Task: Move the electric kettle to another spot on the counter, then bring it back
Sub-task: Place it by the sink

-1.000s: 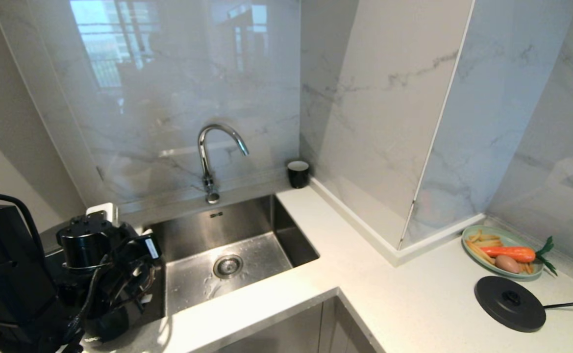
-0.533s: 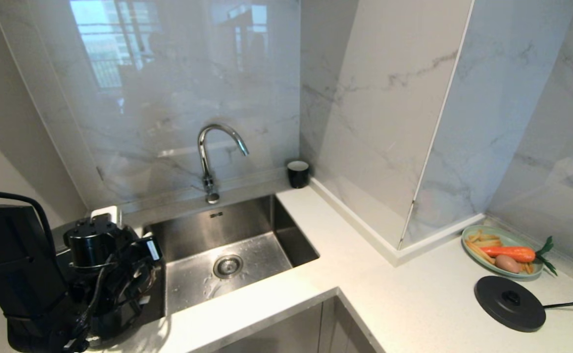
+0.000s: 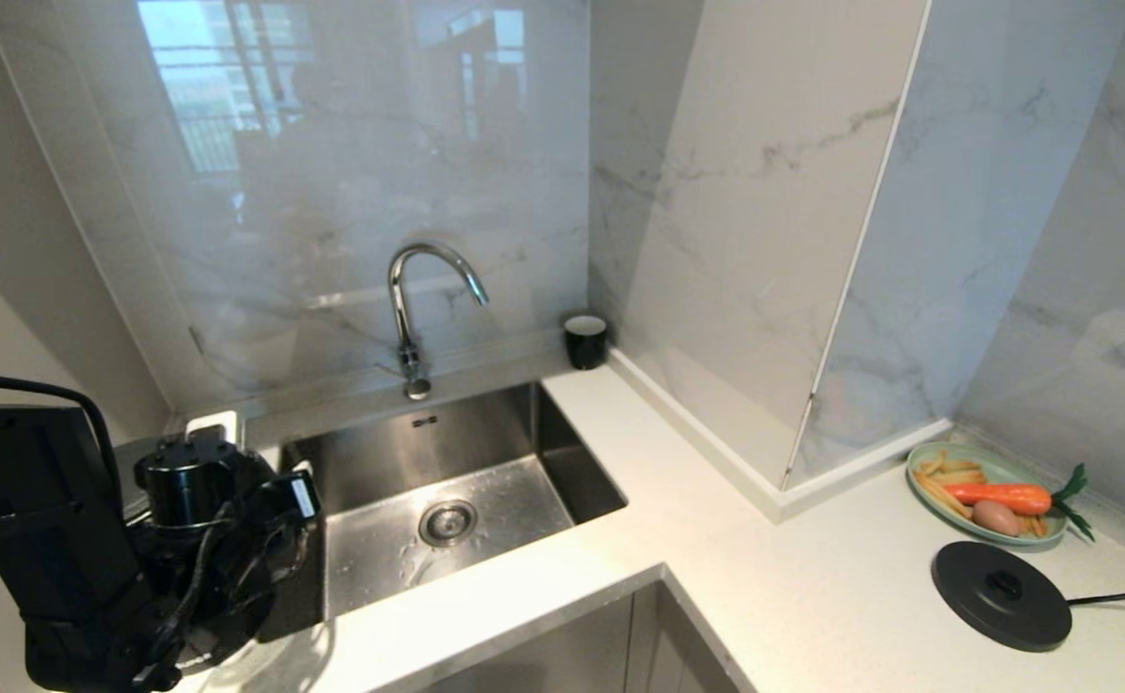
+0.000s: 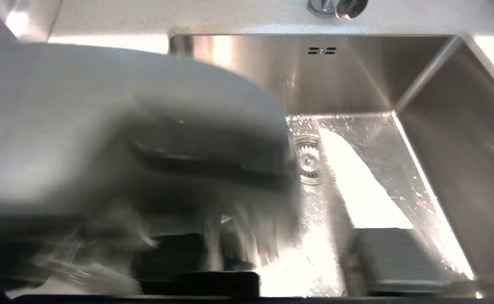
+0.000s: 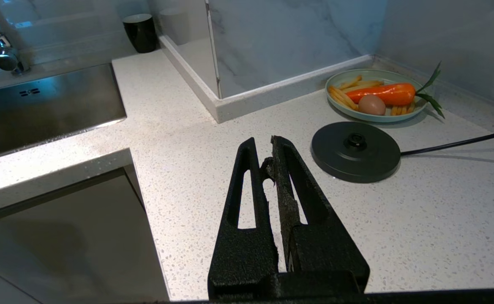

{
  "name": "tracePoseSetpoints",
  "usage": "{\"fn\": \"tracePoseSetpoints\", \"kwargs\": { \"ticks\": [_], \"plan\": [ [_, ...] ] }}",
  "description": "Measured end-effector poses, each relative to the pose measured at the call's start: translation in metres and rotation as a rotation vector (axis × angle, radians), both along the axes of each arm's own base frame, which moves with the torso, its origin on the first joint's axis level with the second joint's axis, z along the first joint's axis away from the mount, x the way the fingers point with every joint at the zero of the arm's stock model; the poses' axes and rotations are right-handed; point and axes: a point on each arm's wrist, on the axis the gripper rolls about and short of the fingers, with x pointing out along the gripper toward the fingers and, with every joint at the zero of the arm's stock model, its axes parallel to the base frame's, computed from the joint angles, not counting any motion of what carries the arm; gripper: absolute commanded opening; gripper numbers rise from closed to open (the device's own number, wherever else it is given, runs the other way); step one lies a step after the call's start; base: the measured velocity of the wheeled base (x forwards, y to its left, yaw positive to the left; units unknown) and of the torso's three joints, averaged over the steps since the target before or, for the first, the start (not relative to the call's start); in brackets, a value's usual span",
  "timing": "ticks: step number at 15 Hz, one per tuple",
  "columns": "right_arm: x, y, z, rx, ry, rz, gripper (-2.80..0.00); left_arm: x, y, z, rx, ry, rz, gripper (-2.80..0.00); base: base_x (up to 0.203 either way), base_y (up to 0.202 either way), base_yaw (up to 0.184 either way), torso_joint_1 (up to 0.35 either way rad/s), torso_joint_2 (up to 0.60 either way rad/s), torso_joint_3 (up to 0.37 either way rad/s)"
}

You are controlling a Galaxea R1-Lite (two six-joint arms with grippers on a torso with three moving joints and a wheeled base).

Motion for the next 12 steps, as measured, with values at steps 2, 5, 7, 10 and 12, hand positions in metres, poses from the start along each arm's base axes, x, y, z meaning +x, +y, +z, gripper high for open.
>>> {"fn": "tracePoseSetpoints", "kwargs": {
  "ticks": [2,5,7,10,12],
  "plan": [
    [0.000,0.000,0.000,0.000,-0.001,0.000,-2.80,0.000,0.000,0.000,-0.001,0.001,0.001,0.00,0.000,0.000,0.000,0.000,0.00,0.000],
    [0.000,0.000,0.000,0.000,-0.001,0.000,-2.80,0.000,0.000,0.000,-0.003,0.001,0.000,0.00,0.000,0.000,0.000,0.000,0.00,0.000],
    [0.000,0.000,0.000,0.000,-0.001,0.000,-2.80,-0.002,0.000,-0.002,-0.002,0.010,0.000,0.00,0.000,0.000,0.000,0.000,0.00,0.000],
    [0.000,0.000,0.000,0.000,-0.001,-0.001,-2.80,-0.011,-0.002,-0.003,-0.001,0.004,-0.005,0.00,0.000,0.000,0.000,0.000,0.00,0.000],
    [0.000,0.000,0.000,0.000,0.000,0.000,-2.80,-0.020,-0.002,-0.006,0.013,-0.004,-0.012,0.00,0.000,0.000,0.000,0.000,0.00,0.000]
  ]
}}
